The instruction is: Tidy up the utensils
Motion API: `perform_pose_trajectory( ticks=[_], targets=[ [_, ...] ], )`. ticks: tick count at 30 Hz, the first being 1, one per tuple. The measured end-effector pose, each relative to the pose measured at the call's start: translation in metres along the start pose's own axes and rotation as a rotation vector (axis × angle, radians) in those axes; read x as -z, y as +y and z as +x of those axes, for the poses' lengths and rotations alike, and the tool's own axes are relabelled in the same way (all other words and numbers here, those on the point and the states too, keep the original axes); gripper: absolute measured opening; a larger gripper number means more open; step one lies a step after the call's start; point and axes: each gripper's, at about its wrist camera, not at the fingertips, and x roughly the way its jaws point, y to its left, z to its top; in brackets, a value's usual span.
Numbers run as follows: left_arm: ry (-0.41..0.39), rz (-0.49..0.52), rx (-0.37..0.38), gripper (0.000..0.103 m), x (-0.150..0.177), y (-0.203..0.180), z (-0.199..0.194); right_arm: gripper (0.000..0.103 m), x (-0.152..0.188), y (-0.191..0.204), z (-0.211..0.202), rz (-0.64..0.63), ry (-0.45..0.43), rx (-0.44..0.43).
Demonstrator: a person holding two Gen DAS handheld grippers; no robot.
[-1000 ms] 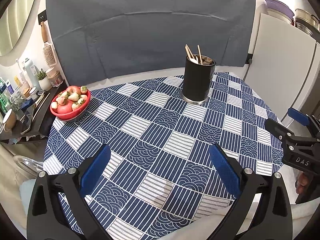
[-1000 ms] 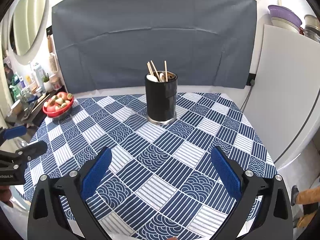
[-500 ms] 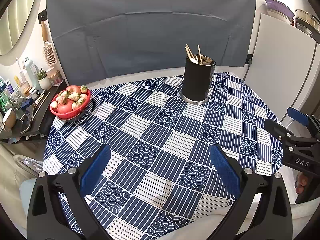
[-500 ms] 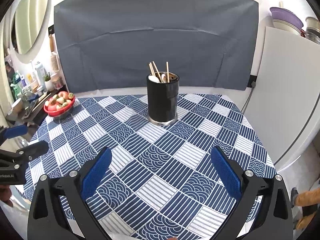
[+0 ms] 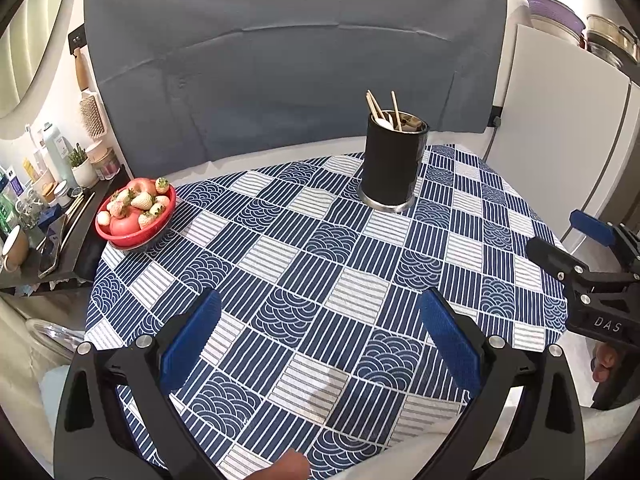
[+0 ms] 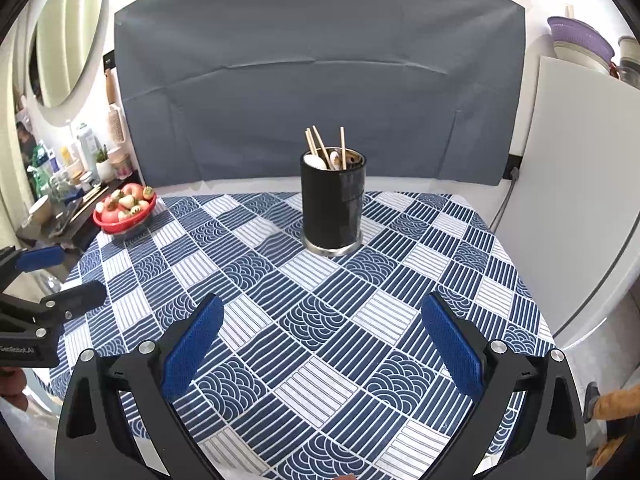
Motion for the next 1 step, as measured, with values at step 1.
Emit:
perform_pose_trajectory(
  ticks=[1],
  targets=[
    [0.008, -0.006, 0.013, 0.097, -0.0021, 0.0023, 0.0034, 0.095, -0.0011, -0.0012, 0.0021, 0.001, 0.002, -0.003]
  ],
)
